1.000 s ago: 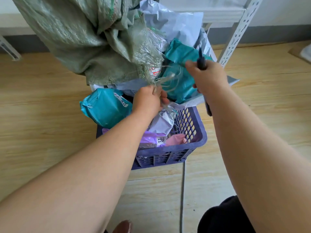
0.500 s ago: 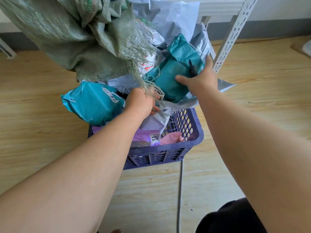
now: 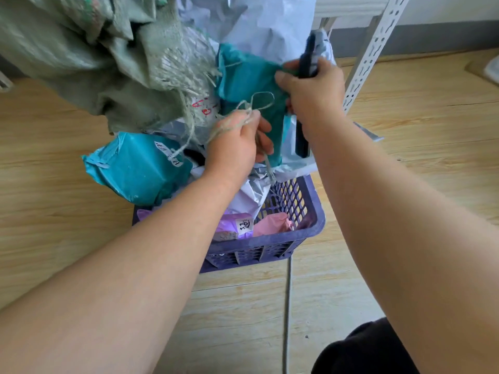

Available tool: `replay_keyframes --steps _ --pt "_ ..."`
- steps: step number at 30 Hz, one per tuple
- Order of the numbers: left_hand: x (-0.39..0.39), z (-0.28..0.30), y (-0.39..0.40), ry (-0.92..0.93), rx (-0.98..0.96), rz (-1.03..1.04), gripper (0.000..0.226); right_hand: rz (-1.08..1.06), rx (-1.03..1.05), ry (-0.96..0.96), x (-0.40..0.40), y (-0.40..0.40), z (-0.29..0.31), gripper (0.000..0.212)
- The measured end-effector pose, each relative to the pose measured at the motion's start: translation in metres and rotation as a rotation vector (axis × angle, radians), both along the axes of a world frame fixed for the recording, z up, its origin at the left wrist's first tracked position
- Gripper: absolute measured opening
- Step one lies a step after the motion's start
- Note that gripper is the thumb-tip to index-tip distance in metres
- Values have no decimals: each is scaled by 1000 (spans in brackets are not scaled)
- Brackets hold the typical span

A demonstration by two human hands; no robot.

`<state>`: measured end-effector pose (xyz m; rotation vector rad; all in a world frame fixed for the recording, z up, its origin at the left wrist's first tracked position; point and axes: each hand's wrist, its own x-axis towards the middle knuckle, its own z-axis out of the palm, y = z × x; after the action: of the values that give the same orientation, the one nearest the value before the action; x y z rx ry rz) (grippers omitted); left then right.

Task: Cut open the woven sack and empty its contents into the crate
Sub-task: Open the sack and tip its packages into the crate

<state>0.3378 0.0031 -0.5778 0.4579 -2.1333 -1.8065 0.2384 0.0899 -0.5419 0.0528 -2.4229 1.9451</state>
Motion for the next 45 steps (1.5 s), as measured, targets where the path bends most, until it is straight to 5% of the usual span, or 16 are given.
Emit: replay_keyframes --steps 5,18,21,24,26,28,30,33,37,40,45 --pt "4 -8 -2 11 -54 11 32 117 -242 -306 13 -15 -18 10" --pt "-15 28 16 164 -232 -111 30 343 627 -326 2 22 26 15" --pt "-23 37 15 119 -212 -129 31 195 325 -261 4 39 18 14" --pt "-25 40 13 81 -124 -120 30 -311 239 1 -4 60 1 18" --pt "-25 41 16 61 -107 -150 29 -509 149 -129 -5 70 -11 39" --pt "-25 44 21 50 -104 -193 30 -375 -89 -400 0 68 -25 45" --pt "-26 48 28 52 -119 -252 31 -177 -290 -486 2 59 -35 23" --pt "-29 59 37 95 -159 -314 33 54 -272 -457 -2 45 -38 21" --pt "-37 66 41 116 -191 -332 32 367 -146 -647 -1 50 -39 26" --pt "-46 60 34 95 -299 -271 29 420 2 -681 2 56 -42 23" --pt "-72 52 26 -12 -422 -230 31 260 -355 -583 8 64 -59 26"
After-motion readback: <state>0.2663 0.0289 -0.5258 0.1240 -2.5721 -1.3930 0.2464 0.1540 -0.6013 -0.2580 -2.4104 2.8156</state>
